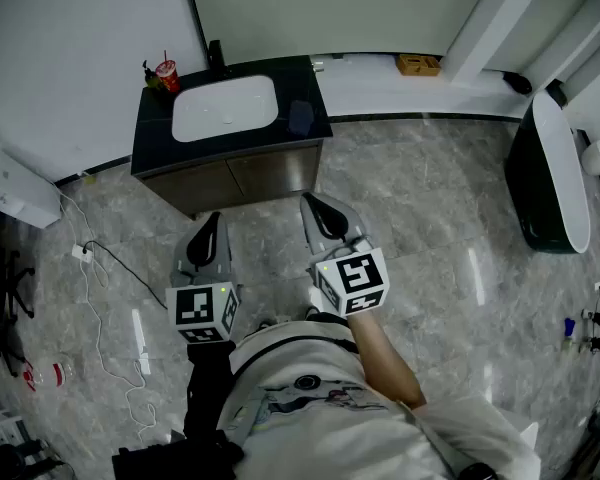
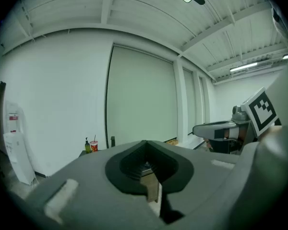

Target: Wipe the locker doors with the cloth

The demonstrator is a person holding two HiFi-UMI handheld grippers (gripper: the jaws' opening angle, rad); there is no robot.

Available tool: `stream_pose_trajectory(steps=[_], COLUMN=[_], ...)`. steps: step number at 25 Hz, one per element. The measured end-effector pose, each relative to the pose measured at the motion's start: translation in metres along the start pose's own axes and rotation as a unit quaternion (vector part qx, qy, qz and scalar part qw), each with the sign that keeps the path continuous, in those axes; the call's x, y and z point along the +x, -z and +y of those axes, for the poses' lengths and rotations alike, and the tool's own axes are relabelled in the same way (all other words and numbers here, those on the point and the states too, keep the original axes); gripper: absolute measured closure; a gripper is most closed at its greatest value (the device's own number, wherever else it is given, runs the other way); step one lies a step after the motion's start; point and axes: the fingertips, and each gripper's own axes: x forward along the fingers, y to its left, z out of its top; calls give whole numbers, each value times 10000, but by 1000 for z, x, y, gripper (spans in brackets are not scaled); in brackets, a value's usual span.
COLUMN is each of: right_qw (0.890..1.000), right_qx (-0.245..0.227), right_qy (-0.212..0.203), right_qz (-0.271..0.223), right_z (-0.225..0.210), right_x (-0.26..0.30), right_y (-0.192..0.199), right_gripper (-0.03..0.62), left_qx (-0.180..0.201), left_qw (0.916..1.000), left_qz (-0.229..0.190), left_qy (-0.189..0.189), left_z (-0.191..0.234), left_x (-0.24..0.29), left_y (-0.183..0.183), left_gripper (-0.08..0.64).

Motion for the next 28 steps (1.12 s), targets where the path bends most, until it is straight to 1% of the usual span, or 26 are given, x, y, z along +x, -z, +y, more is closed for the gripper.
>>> stream_pose_trajectory(steps=[8,13,17,23,28], right_qw=[10000,9998,9996,9996,9991], right_qx=[57,152,172,250,260], right_qy=[49,-140,-141,-116,-323], right_qz=[21,-28,-145,-71,18], right_z=[-13,-15,-25,-51,-61], right_x=[-5,-9,-14,-24,-28], right_y=[1,8,4,14,22], right_gripper=[591,589,588,588,588], left_qx=[-11,-3,-10,-54,-96], left_qw=[10000,9999,9998,9995,9991], left_qz=[66,121,157,212,264], left_qy=[4,-7,-100,-245,-326], left_z=[-10,-19,-19,-24,-38], left_x=[4,6,6,13,26], left_y=[1,5,5,11,16], left_gripper=[557,557,557,557,557])
